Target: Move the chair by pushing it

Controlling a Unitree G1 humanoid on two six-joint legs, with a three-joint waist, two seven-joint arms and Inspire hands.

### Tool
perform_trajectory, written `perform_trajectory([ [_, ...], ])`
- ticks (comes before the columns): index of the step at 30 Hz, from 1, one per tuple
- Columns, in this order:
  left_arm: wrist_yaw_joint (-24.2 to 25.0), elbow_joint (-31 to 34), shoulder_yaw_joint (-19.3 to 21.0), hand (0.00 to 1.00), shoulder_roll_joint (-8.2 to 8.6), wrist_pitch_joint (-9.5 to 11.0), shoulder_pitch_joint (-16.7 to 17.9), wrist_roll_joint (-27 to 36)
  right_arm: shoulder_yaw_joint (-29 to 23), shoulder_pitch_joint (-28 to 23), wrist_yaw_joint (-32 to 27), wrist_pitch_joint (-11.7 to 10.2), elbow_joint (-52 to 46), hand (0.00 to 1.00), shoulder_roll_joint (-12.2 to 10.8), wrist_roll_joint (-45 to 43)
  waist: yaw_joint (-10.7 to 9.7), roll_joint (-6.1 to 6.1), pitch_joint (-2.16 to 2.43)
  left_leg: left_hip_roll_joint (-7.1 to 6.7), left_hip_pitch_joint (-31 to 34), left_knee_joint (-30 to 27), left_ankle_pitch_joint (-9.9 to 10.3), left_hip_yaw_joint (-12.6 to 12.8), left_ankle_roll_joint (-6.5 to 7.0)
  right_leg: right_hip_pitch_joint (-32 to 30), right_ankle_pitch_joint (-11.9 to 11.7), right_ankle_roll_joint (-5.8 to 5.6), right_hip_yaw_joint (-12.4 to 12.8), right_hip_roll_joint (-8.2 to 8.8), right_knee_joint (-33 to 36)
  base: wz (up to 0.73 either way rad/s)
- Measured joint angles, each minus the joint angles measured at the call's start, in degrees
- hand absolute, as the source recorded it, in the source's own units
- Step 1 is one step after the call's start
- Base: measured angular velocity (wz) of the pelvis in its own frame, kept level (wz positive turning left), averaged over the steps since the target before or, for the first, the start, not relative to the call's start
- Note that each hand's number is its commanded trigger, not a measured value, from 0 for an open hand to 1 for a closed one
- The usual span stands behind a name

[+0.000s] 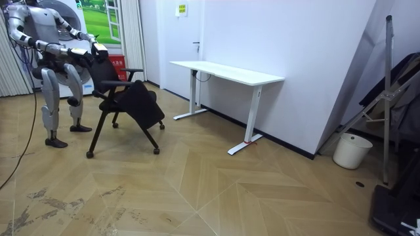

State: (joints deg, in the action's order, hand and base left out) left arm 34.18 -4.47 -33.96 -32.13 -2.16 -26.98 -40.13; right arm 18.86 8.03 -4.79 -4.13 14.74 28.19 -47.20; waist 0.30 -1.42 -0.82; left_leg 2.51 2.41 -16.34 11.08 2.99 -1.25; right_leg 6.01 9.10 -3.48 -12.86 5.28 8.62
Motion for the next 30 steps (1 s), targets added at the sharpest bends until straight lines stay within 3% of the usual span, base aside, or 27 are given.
perform_trajectory([
  [6,0.0,-0.4,0.0,1.0,0.1,0.0,0.0,0.0,0.0,0.1,0.3,0.0,0.2,1.0,-0.4,0.0,-0.5,-0.04,-0.02,0.09,0.1,-0.9,0.0,0.0,-0.02,0.3,0.0,0.0,-0.1,0.01,0.1,0.0],
  [9,-0.3,-1.9,0.0,1.0,0.54,0.3,0.2,-0.1,0.4,0.4,0.8,0.2,1.2,1.0,-1.1,0.2,-0.4,-0.1,-0.09,0.77,0.5,-4.1,0.8,0.3,-0.64,1.2,0.5,0.05,-0.7,-0.33,0.7,0.01],
  [11,-0.6,-2.6,0.0,1.0,0.55,0.8,0.2,-0.2,0.5,0.5,1.2,0.0,1.6,1.0,-1.4,0.2,-0.6,0.08,-0.2,1.33,1.3,-7.5,1.8,0.3,-1.08,0.9,2.3,0.52,-1.5,-0.49,2.6,0.07],
  [14,-0.9,-4.2,0.7,1.0,0.83,2.1,0.3,-0.5,0.4,0.5,2.3,-0.9,2.2,1.0,-1.6,0.4,0.0,0.08,-0.39,3.9,5.0,-17.8,3.4,1.9,-1.46,-1.3,7.4,1.88,-1.6,-0.98,11.0,0.03],
  [15,-0.8,-4.7,1.1,1.0,0.99,2.5,0.3,-0.4,0.4,0.7,2.6,-1.0,2.3,1.0,-1.6,0.4,0.1,0.07,-0.43,4.17,5.8,-20.0,3.4,1.9,-1.45,-1.6,8.5,2.12,-1.6,-0.94,12.2,0.08],
  [17,-0.1,-5.7,1.5,1.0,1.5,2.6,0.3,-0.3,0.5,1.2,3.5,-1.3,2.7,1.0,-1.7,0.4,0.1,-0.6,-0.72,5.99,8.0,-27.1,3.3,2.0,-1.44,-1.9,11.7,3.19,-1.7,-1.53,16.6,0.06],
  [19,1.1,-5.7,1.6,1.0,1.5,2.4,0.3,0.3,0.6,1.2,4.2,-1.4,2.6,1.0,-1.7,0.6,0.1,-0.73,-0.7,6.92,8.7,-29.9,3.2,2.0,-1.39,-2.0,13.6,3.85,-1.5,-1.55,19.0,0.07],
  [21,1.6,-5.7,1.8,1.0,1.46,2.4,0.4,0.9,0.9,1.4,4.4,-1.4,2.5,1.0,-1.4,1.2,0.1,-0.65,-0.8,7.48,12.0,-34.5,1.4,2.0,-0.38,-1.7,14.9,4.73,-1.3,-1.62,20.7,0.17],
  [22,1.5,-5.7,2.3,1.0,1.53,2.7,0.9,1.3,1.3,1.4,4.4,-1.4,2.3,1.0,-0.8,1.9,0.0,-0.15,-0.67,5.4,13.8,-33.7,3.1,2.2,0.29,-1.8,15.5,4.96,-1.2,-1.04,21.3,0.23],
  [24,1.4,-5.5,2.3,1.0,2.19,3.0,1.0,1.2,1.2,1.4,4.4,-1.5,1.9,1.0,0.5,2.1,-0.2,-0.05,-0.15,2.03,16.0,-26.7,3.6,4.7,1.0,-2.4,16.1,4.8,-1.1,-0.08,21.8,-0.02],
  [25,1.6,-5.2,2.4,1.0,2.25,3.1,1.0,1.3,1.2,1.3,4.3,-1.5,1.8,1.0,0.8,2.2,0.3,-0.33,0.03,1.13,16.4,-20.2,2.2,7.2,1.29,-2.3,16.5,4.85,-1.1,-0.03,21.8,-0.41],
  [26,2.2,-5.0,2.4,1.0,2.06,3.4,1.1,1.7,1.4,0.9,4.4,-1.5,1.7,1.0,0.9,2.6,0.6,-0.63,0.5,0.13,15.8,-16.4,-0.9,8.1,3.73,-1.9,17.7,4.7,-0.7,0.21,22.2,-0.41],
  [27,2.5,-5.0,2.4,1.0,2.0,3.5,1.4,1.9,1.4,0.3,4.3,-1.5,1.5,1.0,0.8,2.7,1.0,-0.31,0.91,-0.46,15.4,-16.1,-1.8,8.2,4.49,-1.4,18.2,4.03,-0.7,0.82,22.3,-0.25],
  [28,3.1,-4.7,2.4,1.0,1.63,3.8,1.6,2.1,1.2,-0.8,4.3,-1.4,0.6,1.0,0.8,2.7,1.2,0.62,1.43,-1.82,14.0,-15.9,-1.5,8.6,5.47,-0.2,18.7,2.54,-0.7,2.06,22.3,-0.04],
  [30,3.0,-4.0,2.4,1.0,0.75,3.9,1.5,3.0,1.1,-0.9,4.1,-1.2,-0.5,1.0,1.0,2.8,0.3,1.44,1.46,-3.8,13.0,-16.2,0.0,9.2,7.29,0.0,19.4,1.17,-0.4,3.78,24.9,0.04],
])
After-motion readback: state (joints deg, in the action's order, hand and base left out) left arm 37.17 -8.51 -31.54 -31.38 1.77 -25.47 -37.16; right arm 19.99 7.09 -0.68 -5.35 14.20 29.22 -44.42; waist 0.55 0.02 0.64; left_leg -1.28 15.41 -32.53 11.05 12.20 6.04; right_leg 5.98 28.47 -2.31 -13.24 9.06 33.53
